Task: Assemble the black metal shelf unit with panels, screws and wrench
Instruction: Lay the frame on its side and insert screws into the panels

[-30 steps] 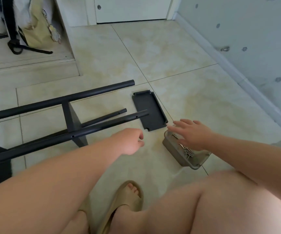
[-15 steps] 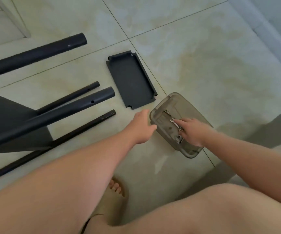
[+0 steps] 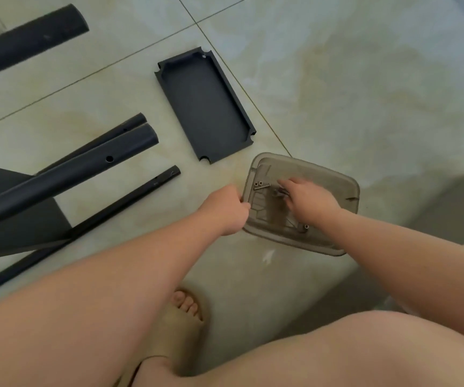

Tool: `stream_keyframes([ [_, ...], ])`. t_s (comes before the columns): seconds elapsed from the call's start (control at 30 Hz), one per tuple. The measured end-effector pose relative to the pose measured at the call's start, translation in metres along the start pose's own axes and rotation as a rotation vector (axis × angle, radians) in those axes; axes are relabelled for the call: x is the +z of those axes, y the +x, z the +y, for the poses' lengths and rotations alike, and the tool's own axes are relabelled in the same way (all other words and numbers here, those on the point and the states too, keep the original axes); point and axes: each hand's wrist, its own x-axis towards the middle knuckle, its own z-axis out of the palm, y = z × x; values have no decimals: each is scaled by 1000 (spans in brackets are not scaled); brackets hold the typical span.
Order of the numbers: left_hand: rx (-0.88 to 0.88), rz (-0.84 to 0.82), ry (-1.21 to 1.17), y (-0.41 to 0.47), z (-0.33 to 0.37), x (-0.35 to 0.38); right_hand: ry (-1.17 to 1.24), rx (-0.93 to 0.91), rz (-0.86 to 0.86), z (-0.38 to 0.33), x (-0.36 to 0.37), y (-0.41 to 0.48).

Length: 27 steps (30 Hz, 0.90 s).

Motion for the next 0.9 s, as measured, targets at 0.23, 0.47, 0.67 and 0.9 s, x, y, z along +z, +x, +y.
stream_keyframes([
  [0.23,-28,-36,-75,-11,-31,-2,-68,-120,50,-27,12,14],
  [0.47,-31,-35,-121,-17,-44,-7,-129,-261,121,-39,11,19],
  [0.67,-35,-40,-171,-20,-46,-7,-254,-316,40,-60,3,37],
  [0.9,-37,-3,-149,-17,-52,-3,-346,-325,-12,-60,2,44],
])
